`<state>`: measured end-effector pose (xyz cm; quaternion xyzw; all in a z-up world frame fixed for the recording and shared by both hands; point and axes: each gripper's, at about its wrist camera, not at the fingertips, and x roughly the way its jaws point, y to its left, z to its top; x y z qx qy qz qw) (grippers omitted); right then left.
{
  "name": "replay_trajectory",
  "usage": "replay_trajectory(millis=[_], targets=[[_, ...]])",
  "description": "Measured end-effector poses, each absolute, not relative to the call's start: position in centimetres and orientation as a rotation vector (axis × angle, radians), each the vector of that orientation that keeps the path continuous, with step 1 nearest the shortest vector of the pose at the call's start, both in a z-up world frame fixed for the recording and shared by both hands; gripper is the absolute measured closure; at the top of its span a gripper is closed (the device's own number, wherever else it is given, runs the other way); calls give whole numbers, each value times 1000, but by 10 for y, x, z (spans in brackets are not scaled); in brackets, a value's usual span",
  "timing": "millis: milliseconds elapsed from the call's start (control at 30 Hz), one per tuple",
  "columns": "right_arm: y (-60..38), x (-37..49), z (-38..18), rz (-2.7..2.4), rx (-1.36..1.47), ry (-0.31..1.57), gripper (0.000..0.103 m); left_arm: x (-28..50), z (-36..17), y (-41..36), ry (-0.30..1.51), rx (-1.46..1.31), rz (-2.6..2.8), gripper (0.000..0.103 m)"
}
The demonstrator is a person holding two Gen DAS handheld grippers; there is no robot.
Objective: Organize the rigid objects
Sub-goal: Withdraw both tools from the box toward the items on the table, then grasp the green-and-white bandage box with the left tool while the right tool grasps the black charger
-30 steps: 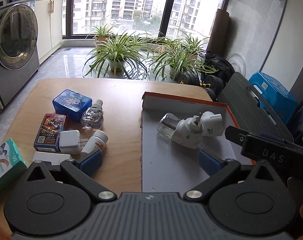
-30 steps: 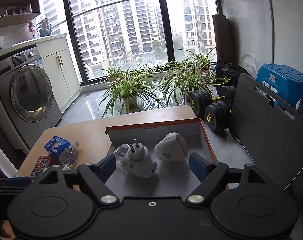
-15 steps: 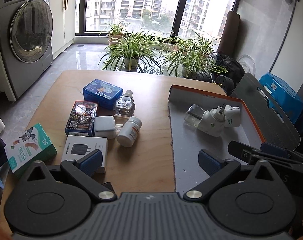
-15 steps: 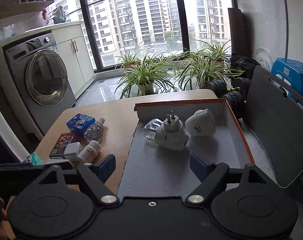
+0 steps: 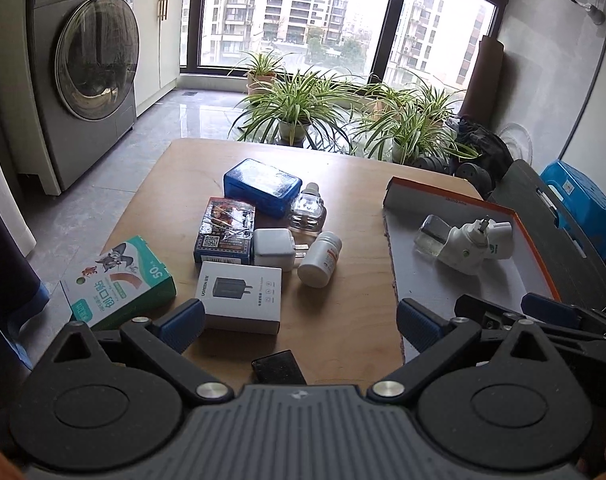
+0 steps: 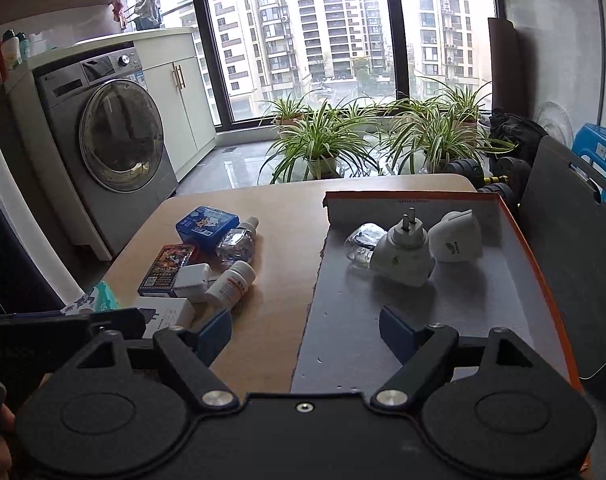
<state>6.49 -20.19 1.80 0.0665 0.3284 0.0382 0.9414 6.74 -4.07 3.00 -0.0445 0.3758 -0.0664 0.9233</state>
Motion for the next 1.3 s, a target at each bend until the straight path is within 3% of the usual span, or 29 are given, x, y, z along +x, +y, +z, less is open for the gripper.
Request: replay_trajectory(millis=[700,1100,1300], targets=[[-155,65,3,156,84,722,7,60,16,14,780,-102,-120,0],[-151,57,-7,152,83,755,7,102,-20,95,773,48,-83,0],[-149,56,-9,146,74,770,7,127,-34,92,793,194,-169,0]])
